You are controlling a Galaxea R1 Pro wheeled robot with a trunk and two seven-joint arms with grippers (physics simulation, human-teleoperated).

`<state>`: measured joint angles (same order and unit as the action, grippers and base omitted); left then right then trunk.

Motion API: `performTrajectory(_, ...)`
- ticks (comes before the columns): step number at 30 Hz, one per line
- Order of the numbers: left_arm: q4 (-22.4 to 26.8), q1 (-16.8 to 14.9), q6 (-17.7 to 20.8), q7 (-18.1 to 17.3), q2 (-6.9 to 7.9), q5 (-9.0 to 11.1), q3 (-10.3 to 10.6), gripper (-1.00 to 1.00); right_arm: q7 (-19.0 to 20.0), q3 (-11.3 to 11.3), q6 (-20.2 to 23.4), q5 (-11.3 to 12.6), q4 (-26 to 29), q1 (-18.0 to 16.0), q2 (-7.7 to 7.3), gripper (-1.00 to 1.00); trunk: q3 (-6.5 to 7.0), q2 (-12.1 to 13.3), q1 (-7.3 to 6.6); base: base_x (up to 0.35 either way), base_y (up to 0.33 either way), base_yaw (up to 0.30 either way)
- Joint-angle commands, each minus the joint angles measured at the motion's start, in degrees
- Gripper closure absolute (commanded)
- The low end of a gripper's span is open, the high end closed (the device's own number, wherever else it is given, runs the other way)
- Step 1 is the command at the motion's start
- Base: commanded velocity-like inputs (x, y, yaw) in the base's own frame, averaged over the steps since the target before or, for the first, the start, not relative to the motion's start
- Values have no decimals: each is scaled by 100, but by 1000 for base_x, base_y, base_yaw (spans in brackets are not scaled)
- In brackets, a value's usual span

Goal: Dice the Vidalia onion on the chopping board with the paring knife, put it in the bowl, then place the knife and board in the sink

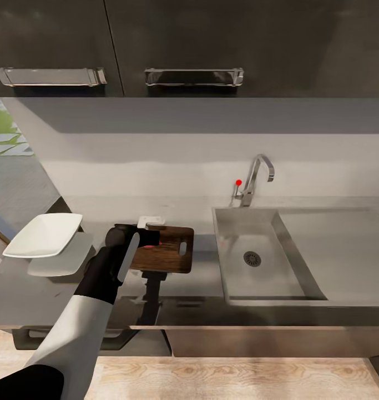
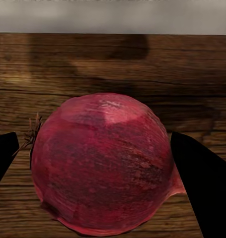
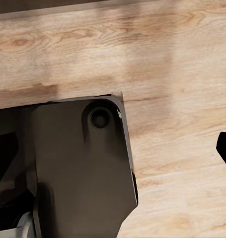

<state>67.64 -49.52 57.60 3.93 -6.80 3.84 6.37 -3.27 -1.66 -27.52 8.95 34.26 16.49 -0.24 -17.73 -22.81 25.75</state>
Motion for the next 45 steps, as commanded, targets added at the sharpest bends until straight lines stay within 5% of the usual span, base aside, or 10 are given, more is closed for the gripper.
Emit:
performTrajectory(1, 3, -5, 23, 42, 0, 42, 5, 100, -16, -18, -8, 37, 10, 3, -3, -100, -9, -10, 4, 0, 12, 0)
performTrajectory(45, -49, -5, 23, 46, 11, 47, 0, 100, -16, -18, -8, 37, 10, 3, -3, -100, -65, -10, 4, 0, 1, 0)
